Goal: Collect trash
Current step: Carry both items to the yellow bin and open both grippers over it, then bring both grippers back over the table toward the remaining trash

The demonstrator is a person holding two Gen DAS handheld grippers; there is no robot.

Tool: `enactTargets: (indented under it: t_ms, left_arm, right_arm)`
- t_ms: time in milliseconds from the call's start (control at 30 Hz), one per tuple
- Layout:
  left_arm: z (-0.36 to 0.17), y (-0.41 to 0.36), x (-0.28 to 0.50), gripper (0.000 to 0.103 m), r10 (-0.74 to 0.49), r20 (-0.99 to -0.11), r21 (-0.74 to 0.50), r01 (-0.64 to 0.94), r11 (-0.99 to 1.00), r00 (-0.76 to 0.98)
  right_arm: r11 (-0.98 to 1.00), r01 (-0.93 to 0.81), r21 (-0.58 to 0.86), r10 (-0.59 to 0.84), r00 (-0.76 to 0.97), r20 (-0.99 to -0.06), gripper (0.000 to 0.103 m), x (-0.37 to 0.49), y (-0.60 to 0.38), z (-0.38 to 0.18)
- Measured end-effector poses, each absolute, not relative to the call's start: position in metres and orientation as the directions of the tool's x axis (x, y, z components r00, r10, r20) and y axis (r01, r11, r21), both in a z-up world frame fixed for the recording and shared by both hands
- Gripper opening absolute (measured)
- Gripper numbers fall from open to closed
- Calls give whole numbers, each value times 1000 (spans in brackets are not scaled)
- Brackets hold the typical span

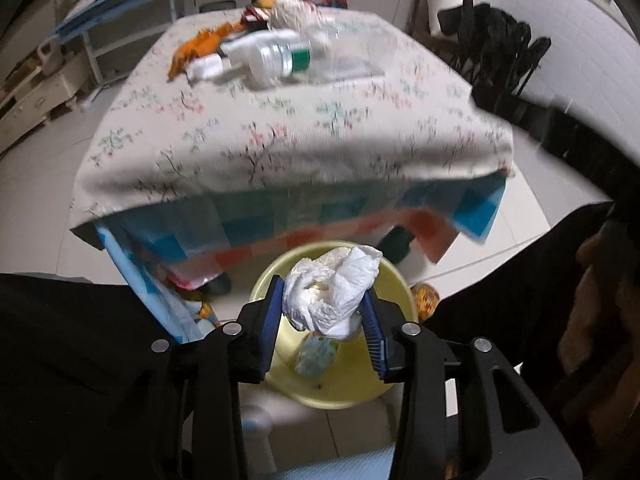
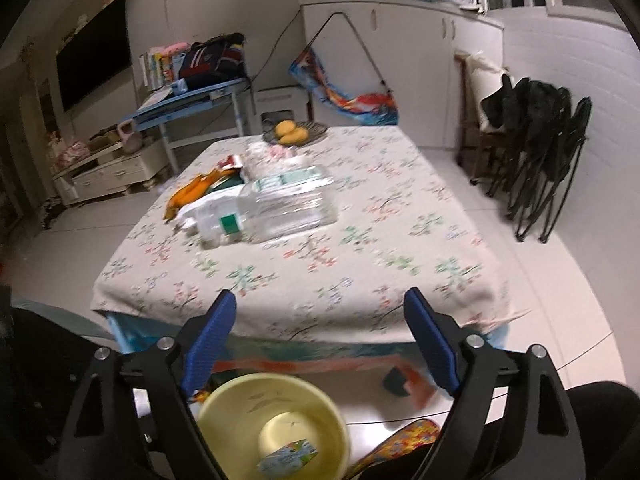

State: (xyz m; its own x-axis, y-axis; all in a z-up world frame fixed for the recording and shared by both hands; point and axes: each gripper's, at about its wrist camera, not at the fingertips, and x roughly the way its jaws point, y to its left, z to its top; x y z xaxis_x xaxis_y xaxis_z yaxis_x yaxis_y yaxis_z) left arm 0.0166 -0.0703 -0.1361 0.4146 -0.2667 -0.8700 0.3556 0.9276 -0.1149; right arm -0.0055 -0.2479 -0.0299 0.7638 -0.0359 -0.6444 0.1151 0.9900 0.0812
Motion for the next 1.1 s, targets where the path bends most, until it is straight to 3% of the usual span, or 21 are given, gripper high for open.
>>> enactTargets:
  t_ms: [433, 800, 1100]
  left_arm:
    - [-131, -70, 14, 67, -273, -842, -108, 351, 930, 465]
    - [-115, -58, 13, 77, -252, -783, -93, 293, 952, 569]
    - [-116, -53, 15, 79, -237, -779, -91, 269, 959, 580]
  right_arm:
    - [990, 134, 44, -80, 786, -613, 92, -12, -251, -20]
    - [991, 132, 37, -81, 782, -618, 92, -14, -248, -13]
    - [991, 114, 70, -43, 765, -643, 92, -10, -246, -13]
